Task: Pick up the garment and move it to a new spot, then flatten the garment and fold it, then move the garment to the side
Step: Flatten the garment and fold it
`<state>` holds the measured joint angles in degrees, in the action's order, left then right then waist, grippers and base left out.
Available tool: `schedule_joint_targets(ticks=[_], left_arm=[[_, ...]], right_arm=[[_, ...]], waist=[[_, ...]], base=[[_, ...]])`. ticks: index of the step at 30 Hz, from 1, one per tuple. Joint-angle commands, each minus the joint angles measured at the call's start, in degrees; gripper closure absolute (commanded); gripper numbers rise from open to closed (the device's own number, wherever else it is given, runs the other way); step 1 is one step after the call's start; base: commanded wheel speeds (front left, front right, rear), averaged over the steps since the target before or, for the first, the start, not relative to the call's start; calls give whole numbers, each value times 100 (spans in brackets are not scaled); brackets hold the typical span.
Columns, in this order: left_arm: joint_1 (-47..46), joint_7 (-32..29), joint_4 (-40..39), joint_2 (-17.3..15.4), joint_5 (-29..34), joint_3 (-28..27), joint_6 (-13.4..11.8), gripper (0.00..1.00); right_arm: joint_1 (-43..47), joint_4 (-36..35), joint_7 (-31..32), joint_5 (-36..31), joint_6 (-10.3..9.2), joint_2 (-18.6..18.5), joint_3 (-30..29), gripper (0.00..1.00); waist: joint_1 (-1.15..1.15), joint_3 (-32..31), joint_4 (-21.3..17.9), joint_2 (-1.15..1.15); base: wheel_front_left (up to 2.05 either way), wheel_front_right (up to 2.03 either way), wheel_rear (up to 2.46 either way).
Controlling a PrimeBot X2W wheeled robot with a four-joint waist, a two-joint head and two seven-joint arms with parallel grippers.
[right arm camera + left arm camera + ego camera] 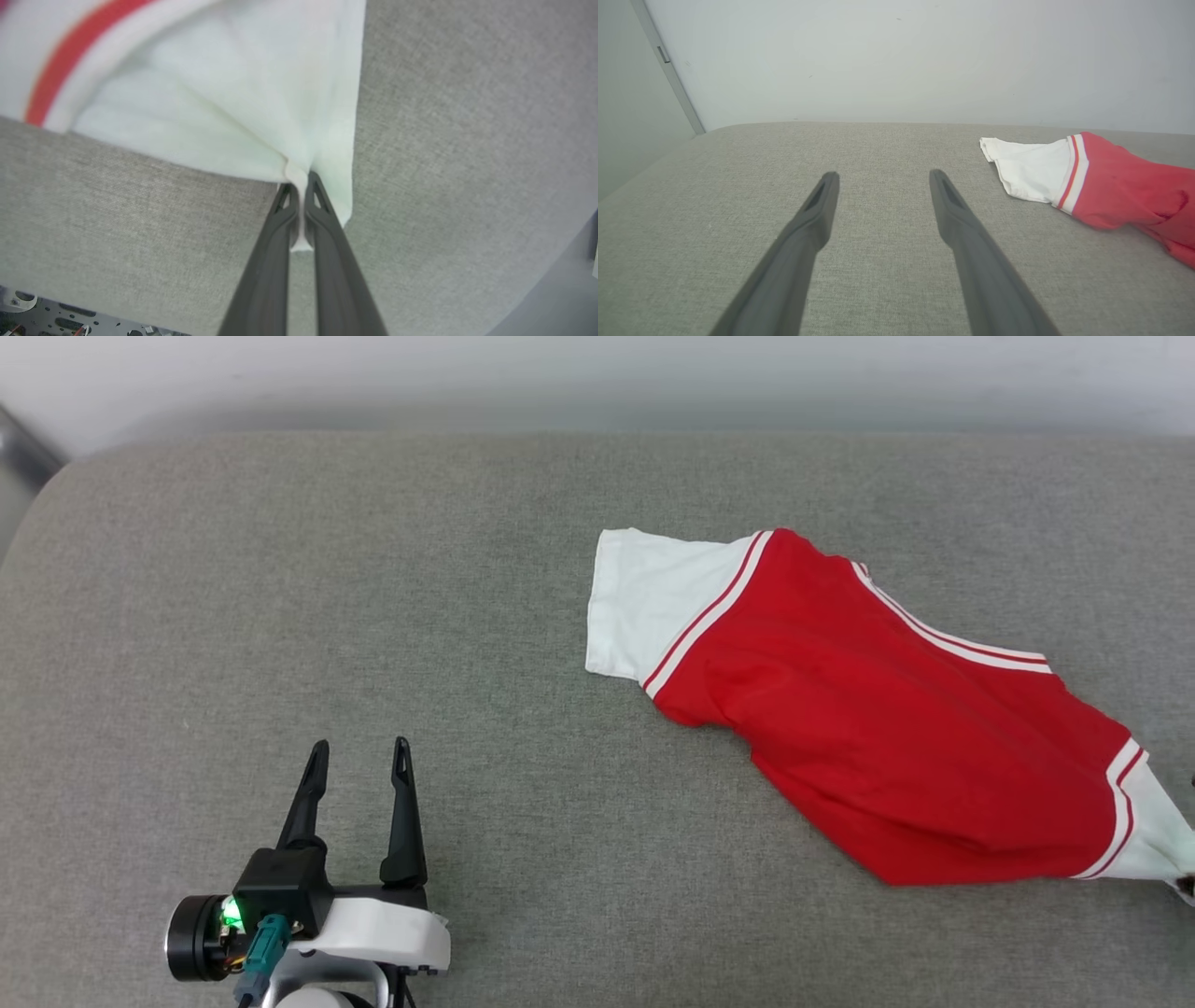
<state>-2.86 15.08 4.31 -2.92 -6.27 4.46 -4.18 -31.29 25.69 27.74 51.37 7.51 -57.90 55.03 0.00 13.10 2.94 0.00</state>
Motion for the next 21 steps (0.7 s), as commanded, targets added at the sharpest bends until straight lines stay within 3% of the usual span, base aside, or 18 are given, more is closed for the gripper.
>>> schedule_joint_targets(ticks=[1,9,14,18,21], left_arm=[[55,14,27,6,48,-35,13,0],[80,14,83,-41,219,-301,117,0],[-143,14,149,-200,276,-492,227,0],[-369,13,264,-356,426,-488,255,0],[-737,13,424,-528,480,-492,344,0]], right_arm=[[135,65,-124,-45,-4,165,-48,0],[138,131,-1254,-618,-5,170,-860,0],[266,52,-2155,-1088,-5,360,-1698,0],[440,65,-3100,-1674,-5,786,-2782,0],[651,-7,-3853,-2317,-4,1365,-3774,0]], waist=[[0,-63,-33,0],[0,-377,-251,0],[0,-457,-413,0],[0,-480,-512,0],[0,-447,-578,0]], base=[[0,0,0],[0,0,0],[0,0,0],[0,0,0],[0,0,0]])
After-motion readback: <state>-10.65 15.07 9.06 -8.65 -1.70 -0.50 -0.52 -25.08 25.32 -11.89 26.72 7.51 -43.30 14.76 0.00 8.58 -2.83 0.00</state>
